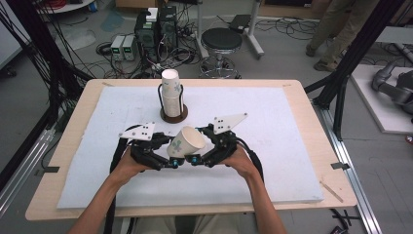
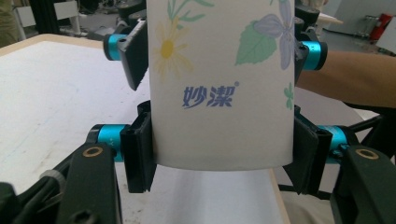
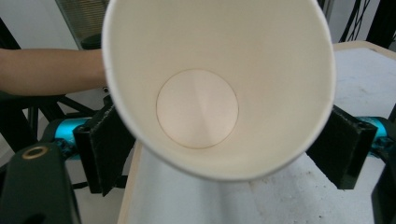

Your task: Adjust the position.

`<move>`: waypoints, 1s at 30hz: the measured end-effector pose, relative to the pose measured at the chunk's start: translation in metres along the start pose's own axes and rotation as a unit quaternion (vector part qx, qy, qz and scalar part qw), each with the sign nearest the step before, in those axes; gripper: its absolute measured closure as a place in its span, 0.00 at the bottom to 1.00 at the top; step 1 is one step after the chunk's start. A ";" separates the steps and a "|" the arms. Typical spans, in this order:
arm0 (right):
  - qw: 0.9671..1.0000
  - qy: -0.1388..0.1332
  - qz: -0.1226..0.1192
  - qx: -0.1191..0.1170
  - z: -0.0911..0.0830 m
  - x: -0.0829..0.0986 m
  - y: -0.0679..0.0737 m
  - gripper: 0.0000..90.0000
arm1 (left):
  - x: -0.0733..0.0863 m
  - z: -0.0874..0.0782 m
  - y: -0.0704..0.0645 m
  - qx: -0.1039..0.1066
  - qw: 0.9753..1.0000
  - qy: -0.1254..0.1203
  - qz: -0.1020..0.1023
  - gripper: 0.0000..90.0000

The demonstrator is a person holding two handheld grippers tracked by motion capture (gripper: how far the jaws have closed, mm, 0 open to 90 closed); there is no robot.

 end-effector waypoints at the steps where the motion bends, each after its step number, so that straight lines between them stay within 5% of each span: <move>1: 1.000 0.000 0.002 -0.003 0.000 0.000 0.000 0.18 | 0.000 0.001 0.000 0.002 1.000 0.002 0.002 0.41; 16: 0.998 -0.040 -0.005 -0.040 -0.002 -0.007 0.004 0.32 | 0.000 0.006 -0.003 0.015 1.000 0.006 0.005 0.41; 30: 0.998 -0.045 -0.008 -0.042 -0.003 -0.007 0.005 0.37 | 0.001 0.007 -0.002 0.010 1.000 0.011 0.001 0.35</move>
Point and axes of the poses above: each handheld gripper's, and its own axes: z roughly forward along the jaws, x roughly out of its underside, y roughly to its left, the point moved 5 cm from there along z, roughly forward along the jaws, and after that the axes turned 1 degree about z, right-handed, at the moved point
